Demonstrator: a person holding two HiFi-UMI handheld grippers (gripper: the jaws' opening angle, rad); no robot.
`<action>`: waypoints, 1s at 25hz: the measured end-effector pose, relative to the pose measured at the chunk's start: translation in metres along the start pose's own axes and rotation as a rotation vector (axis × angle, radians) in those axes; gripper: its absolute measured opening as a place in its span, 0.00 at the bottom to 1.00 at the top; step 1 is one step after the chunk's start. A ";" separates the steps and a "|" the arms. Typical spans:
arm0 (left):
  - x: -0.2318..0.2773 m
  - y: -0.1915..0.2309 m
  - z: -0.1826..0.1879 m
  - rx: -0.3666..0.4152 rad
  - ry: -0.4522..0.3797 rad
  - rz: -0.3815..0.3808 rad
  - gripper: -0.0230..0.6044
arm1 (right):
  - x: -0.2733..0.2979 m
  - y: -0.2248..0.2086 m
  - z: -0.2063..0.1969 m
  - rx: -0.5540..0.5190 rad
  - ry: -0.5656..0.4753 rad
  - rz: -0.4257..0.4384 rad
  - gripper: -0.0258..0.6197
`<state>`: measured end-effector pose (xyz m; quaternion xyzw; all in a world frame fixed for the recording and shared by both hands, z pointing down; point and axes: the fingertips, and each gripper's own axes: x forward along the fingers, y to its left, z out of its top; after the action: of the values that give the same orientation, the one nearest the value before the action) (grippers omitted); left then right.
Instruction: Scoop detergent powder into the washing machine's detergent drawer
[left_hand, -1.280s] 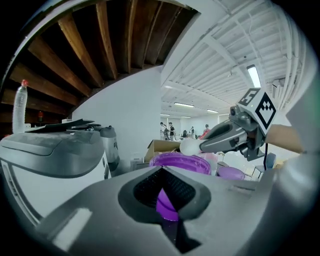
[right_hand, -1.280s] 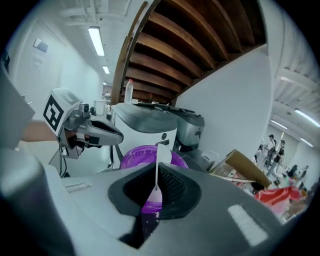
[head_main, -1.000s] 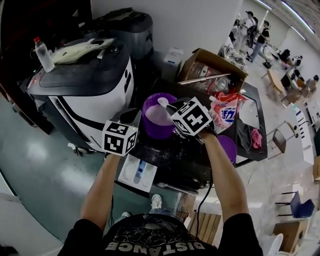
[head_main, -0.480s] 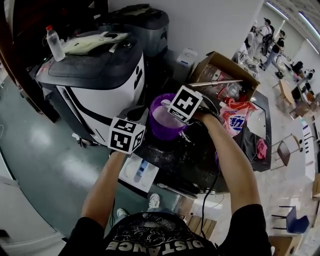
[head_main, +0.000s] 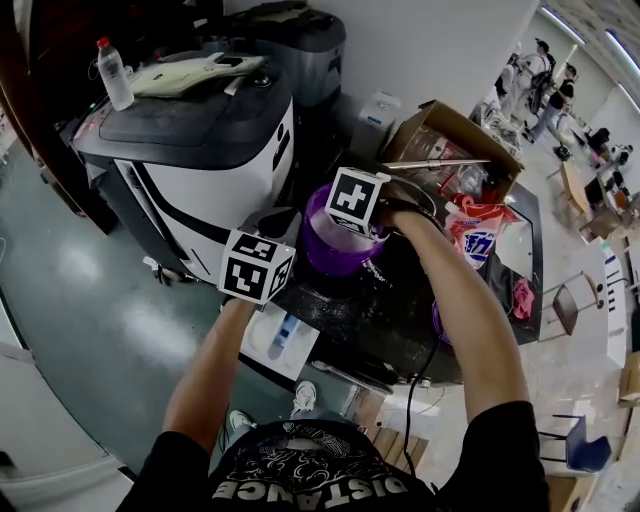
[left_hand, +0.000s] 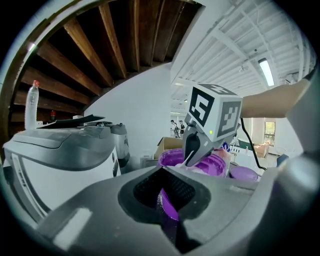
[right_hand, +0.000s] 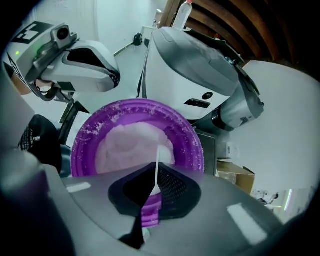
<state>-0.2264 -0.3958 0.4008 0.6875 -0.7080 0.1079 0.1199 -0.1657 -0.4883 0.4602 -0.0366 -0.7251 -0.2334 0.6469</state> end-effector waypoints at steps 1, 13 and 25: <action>0.000 0.000 -0.001 -0.001 -0.001 -0.001 0.04 | 0.002 0.001 -0.003 -0.013 0.030 -0.002 0.10; -0.012 0.002 -0.007 -0.010 0.001 0.000 0.04 | 0.013 0.018 -0.016 0.042 0.188 0.113 0.10; -0.029 0.013 -0.012 -0.019 0.002 0.017 0.04 | 0.015 0.035 -0.015 0.153 0.222 0.219 0.10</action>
<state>-0.2382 -0.3645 0.4029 0.6803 -0.7146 0.1030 0.1261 -0.1414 -0.4666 0.4858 -0.0402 -0.6566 -0.1082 0.7454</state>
